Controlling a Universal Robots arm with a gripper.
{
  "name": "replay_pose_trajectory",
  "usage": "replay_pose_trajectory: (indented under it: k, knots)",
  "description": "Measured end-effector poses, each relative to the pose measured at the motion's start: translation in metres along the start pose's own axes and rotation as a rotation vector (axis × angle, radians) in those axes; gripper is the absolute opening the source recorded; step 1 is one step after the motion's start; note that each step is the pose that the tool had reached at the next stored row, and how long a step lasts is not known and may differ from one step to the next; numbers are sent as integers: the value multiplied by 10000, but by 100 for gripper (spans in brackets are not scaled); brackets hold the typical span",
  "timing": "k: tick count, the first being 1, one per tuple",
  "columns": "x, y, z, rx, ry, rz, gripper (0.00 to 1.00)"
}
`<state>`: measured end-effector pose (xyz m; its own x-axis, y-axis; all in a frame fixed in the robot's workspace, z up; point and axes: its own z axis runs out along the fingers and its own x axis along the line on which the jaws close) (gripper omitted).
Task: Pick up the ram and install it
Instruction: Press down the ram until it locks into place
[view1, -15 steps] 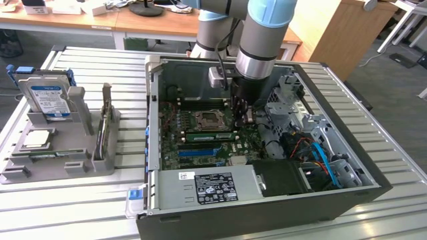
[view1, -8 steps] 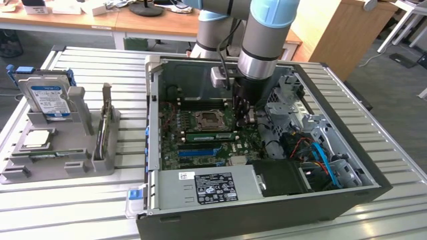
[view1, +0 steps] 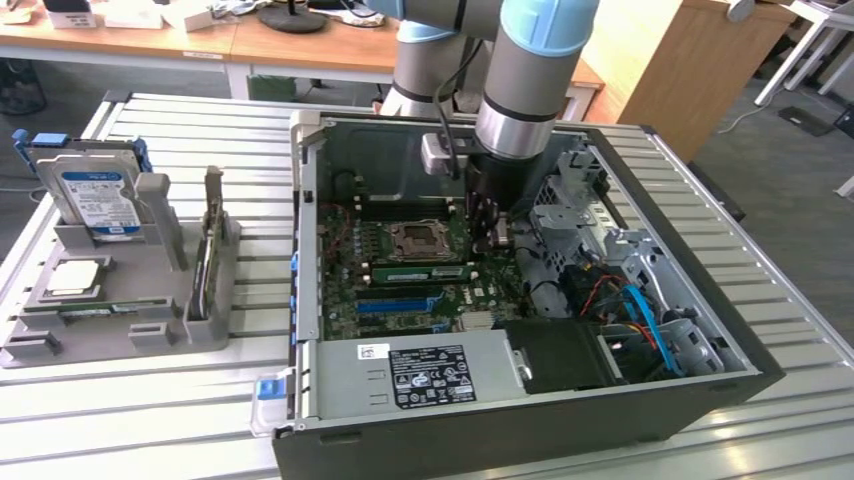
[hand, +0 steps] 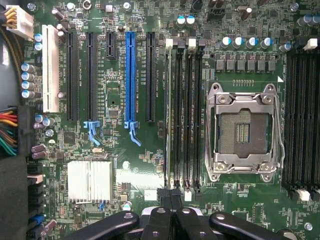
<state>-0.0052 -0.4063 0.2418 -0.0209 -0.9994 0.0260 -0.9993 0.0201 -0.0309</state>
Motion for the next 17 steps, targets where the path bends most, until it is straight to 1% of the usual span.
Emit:
replay_pose_trajectory:
  k: [3, 6, 8, 17]
  knots:
    - [-1, 0, 2, -7, 8, 260, 11]
    - [-1, 0, 2, -8, 9, 263, 11]
    - [-2, 1, 29, -5, 10, 265, 11]
    - [-2, 2, 67, -4, 12, 272, 11]
